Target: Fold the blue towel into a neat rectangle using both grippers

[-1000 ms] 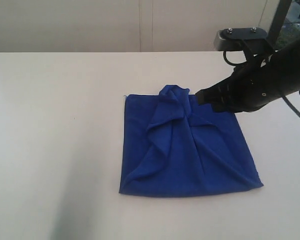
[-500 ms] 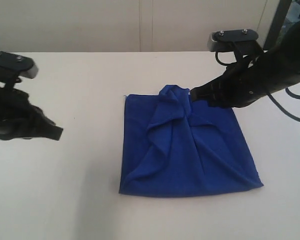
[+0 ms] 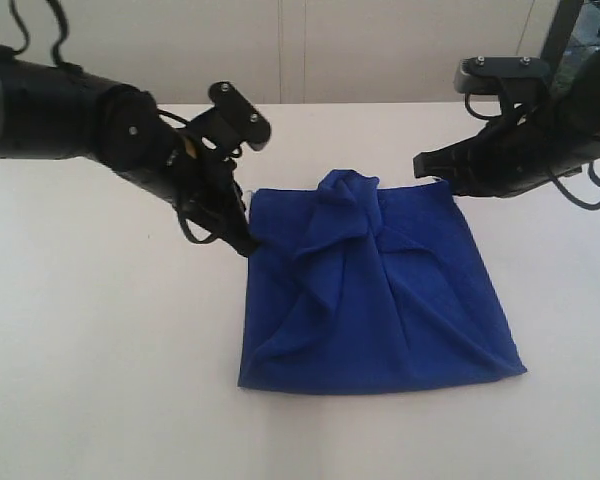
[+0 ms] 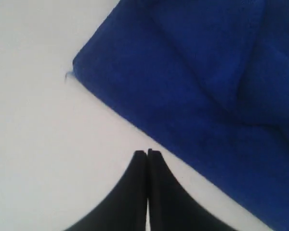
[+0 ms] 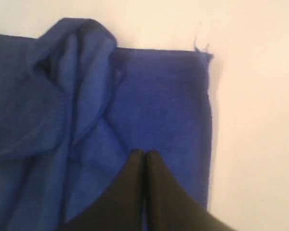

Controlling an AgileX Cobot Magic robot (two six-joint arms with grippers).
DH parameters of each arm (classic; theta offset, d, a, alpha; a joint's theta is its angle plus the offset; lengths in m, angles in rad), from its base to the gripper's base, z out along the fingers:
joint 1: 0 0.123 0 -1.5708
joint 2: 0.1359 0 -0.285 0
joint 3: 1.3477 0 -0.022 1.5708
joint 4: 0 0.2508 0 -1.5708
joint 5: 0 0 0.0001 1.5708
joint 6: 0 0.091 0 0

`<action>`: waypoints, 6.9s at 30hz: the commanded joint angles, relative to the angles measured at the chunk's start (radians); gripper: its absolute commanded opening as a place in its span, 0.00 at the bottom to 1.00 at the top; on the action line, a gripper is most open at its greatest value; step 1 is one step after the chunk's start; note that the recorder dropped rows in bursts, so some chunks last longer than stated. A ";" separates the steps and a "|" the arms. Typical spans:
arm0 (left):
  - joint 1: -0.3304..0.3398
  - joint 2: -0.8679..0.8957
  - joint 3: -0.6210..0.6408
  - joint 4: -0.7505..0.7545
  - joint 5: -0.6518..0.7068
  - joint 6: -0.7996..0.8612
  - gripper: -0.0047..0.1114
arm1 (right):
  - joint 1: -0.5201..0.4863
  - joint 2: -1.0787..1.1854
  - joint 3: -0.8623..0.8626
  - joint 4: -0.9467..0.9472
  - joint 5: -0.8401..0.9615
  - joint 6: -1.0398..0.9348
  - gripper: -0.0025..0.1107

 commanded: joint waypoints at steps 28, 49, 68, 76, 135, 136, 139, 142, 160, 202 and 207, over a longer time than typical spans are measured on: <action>-0.237 0.327 -0.367 0.420 -0.027 0.073 0.47 | -0.053 0.068 -0.006 0.007 -0.119 0.048 0.02; -0.244 0.365 -0.367 0.420 -0.053 0.163 0.53 | -0.053 0.068 -0.006 0.008 -0.119 0.050 0.02; -0.232 0.379 -0.369 0.552 -0.086 0.187 0.40 | -0.053 0.068 -0.006 0.024 -0.110 0.052 0.02; -0.234 0.379 -0.369 0.552 -0.136 0.154 0.40 | -0.053 0.068 -0.006 0.024 -0.110 0.052 0.02; -0.001 0.290 -0.341 0.457 0.180 -0.231 0.04 | -0.037 0.470 -0.417 0.461 0.074 -0.292 0.21; -0.001 0.290 -0.341 0.457 0.180 -0.231 0.04 | -0.034 0.480 -0.433 0.461 0.081 -0.292 0.21; -0.001 0.290 -0.341 0.455 0.180 -0.231 0.04 | -0.013 0.531 -0.505 0.465 0.090 -0.283 0.21; -0.001 0.290 -0.341 0.455 0.180 -0.231 0.04 | 0.000 0.559 -0.534 0.472 0.113 -0.285 0.21; -0.001 0.290 -0.341 0.447 0.180 -0.231 0.04 | 0.005 0.563 -0.533 0.352 0.127 -0.195 0.09; -0.372 -0.319 -0.078 0.218 0.440 -0.412 0.04 | -0.049 -0.617 0.130 0.019 0.401 -0.213 0.02; -0.483 -0.437 -0.005 0.218 0.460 -0.483 0.04 | -0.049 -0.799 0.170 0.007 0.541 -0.199 0.02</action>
